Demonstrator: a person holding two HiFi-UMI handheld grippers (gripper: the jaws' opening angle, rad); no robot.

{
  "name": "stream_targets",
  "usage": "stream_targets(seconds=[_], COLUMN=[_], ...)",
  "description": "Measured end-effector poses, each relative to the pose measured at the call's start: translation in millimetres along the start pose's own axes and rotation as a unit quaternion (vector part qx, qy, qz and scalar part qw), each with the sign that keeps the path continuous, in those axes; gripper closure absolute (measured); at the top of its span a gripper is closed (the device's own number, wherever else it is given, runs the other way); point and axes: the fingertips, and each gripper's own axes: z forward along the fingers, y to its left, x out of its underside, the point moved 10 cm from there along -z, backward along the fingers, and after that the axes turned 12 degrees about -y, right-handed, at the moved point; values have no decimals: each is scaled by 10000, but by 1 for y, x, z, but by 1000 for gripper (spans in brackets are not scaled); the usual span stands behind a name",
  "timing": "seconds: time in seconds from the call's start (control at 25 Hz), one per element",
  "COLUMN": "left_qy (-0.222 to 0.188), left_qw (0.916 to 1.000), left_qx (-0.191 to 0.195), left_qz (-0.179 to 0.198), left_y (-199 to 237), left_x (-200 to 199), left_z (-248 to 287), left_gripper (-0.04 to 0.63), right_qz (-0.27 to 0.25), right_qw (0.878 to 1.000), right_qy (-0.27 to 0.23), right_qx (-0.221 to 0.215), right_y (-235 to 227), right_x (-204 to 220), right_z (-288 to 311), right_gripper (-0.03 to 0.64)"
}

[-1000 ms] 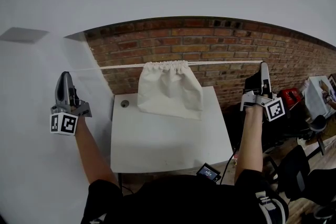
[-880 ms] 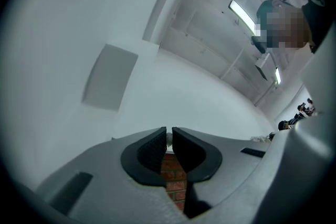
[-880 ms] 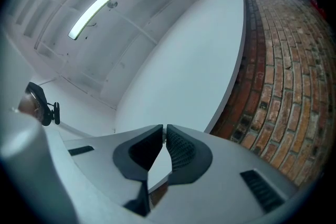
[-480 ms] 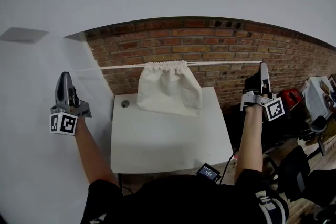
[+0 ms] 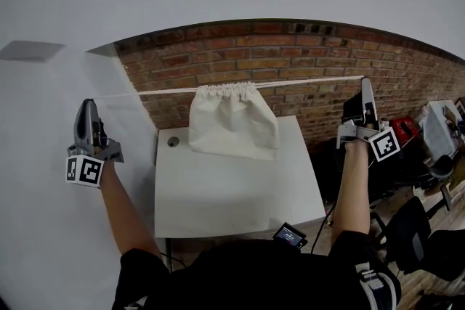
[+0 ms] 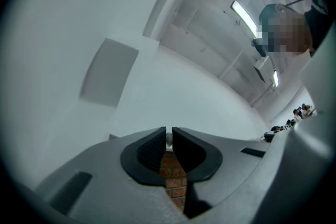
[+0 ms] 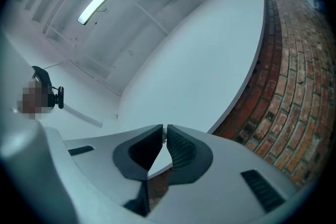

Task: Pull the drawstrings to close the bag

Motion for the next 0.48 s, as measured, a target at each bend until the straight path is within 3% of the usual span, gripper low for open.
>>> stream_targets(seconds=[0.48], left_qy=[260], left_qw=[9990], left_qx=[104], left_qz=[-346], left_y=[2], left_x=[-5], left_z=[-3], left_gripper=[548], right_qz=[-171], right_qw=[9976], right_qy=[642], right_qx=[-201], right_y=[14], right_x=[1], right_z=[8], right_gripper=[584])
